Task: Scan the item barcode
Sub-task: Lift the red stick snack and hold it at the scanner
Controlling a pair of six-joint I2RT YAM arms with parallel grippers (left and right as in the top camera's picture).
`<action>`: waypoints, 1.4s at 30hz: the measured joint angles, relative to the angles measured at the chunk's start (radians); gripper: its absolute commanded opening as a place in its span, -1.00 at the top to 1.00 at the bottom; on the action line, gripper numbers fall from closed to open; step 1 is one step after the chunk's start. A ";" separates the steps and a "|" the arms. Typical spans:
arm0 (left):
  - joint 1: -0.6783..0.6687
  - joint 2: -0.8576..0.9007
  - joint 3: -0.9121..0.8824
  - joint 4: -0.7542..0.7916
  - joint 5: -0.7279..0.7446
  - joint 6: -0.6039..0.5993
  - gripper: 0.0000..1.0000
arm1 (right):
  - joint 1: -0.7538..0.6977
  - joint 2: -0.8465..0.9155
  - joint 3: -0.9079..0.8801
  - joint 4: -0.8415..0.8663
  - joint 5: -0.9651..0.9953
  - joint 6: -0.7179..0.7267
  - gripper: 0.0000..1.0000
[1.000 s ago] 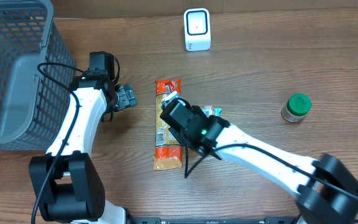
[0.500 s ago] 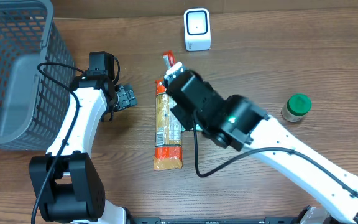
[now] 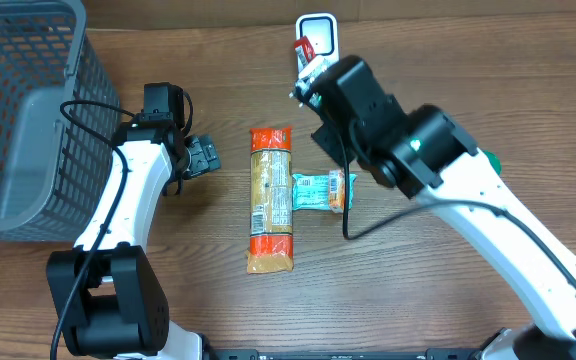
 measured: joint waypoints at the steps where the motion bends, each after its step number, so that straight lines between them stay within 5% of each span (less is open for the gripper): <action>1: 0.000 0.000 0.000 0.000 0.000 0.000 -1.00 | -0.010 0.011 0.000 0.011 0.006 -0.025 0.93; 24: 0.000 0.000 0.000 0.000 0.000 0.000 -1.00 | -0.131 0.397 0.000 0.484 0.298 -0.692 0.93; 42: 0.000 0.000 0.000 0.000 0.000 0.000 -1.00 | -0.175 0.561 0.000 0.886 0.355 -0.962 0.93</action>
